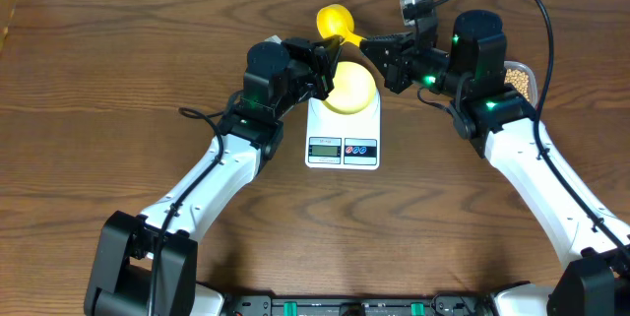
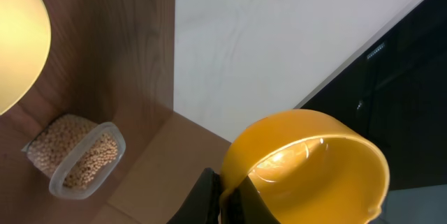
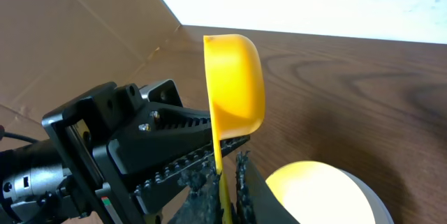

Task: Scoop item into bowl and weigh 50g on scale
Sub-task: 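Grasp the scoop handle with the right gripper and release the left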

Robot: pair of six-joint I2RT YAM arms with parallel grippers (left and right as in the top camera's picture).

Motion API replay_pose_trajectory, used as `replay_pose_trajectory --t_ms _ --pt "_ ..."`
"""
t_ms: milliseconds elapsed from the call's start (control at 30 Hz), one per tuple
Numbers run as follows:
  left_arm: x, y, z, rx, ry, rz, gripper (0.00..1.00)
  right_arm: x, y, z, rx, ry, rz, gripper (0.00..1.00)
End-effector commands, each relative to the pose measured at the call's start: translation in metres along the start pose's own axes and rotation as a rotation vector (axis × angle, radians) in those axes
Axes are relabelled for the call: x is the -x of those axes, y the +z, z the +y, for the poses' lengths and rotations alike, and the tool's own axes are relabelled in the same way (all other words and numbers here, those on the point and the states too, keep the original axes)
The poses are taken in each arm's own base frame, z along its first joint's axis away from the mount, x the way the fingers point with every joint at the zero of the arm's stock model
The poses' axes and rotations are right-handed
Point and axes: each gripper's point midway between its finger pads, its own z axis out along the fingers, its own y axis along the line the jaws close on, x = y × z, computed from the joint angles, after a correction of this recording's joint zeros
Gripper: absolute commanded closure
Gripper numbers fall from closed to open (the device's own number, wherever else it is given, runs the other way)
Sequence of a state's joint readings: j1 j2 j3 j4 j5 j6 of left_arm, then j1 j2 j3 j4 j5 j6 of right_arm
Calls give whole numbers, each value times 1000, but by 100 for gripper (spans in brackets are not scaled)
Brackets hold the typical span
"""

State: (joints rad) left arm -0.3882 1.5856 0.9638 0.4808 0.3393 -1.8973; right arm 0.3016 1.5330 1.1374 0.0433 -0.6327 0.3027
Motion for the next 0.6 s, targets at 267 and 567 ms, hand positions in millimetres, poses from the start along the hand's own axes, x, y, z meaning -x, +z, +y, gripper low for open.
replay_pose_trajectory --t_ms 267,567 --pt "-8 -1 -6 -11 -1 26 92 8 1 7 17 -29 -15 97" --pt "-7 -1 -5 -7 -2 24 91 9 0 3 3 -15 -20 99"
